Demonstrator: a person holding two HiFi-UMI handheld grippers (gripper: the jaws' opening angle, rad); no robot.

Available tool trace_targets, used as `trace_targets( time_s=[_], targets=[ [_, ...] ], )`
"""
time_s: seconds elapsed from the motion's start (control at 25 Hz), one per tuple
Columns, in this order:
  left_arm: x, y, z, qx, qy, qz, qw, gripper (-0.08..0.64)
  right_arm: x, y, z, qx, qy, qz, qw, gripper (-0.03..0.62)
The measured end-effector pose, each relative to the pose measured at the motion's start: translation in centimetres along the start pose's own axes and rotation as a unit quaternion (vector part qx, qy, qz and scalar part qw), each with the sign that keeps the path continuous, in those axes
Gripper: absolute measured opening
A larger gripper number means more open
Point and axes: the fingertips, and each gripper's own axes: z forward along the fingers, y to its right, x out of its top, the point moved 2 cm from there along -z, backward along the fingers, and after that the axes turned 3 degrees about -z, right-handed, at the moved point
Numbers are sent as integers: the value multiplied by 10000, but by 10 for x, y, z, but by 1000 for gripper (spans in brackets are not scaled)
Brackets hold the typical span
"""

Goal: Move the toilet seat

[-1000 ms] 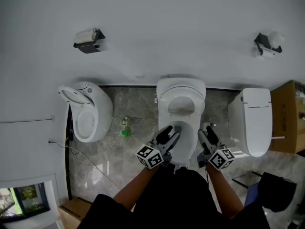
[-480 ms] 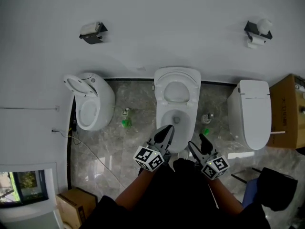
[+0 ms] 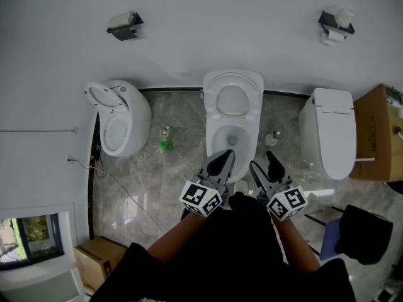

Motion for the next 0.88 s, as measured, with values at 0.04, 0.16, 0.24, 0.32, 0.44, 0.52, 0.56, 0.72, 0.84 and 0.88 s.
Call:
trace_targets(
  time_s=[0.04,0.16,0.24,0.32,0.44,0.52,0.56,0.72,0.84,0.88],
  targets=[
    [1,4,-7,-55,4,48,10000,17,-1,-8,-2,-38,4,-79,10000,278],
    [7,9,-32,-136,18,162,9998,17,-4,-36,-1,-149,-13,-346,9993,278],
    [12,4,-53,-89,25,170,9998,17,-7,-59,5,-246,-15,-496,9985,278],
    [16,-4,-78,-15,6,163,9999,17,-12,-85,7,-367,90,-459,9982,278],
    [21,-14,-122,71,47,364,9993,17,-27,-128,9,-345,148,-357,9987,276],
    [21,-20,-155,164,51,445,9989,17,-39,-158,8,-321,48,-414,9986,276],
    [19,-22,-170,180,31,455,9988,17,-45,-172,6,-338,26,-414,9986,276],
    [19,-27,-213,116,30,414,9991,17,-56,-214,1,-496,124,-448,9977,266],
    [19,-25,-238,150,109,303,9994,17,-61,-240,-10,-583,214,-632,9961,196],
    [21,-23,-246,165,155,299,9993,17,-62,-248,-15,-611,228,-702,9954,170]
  ],
)
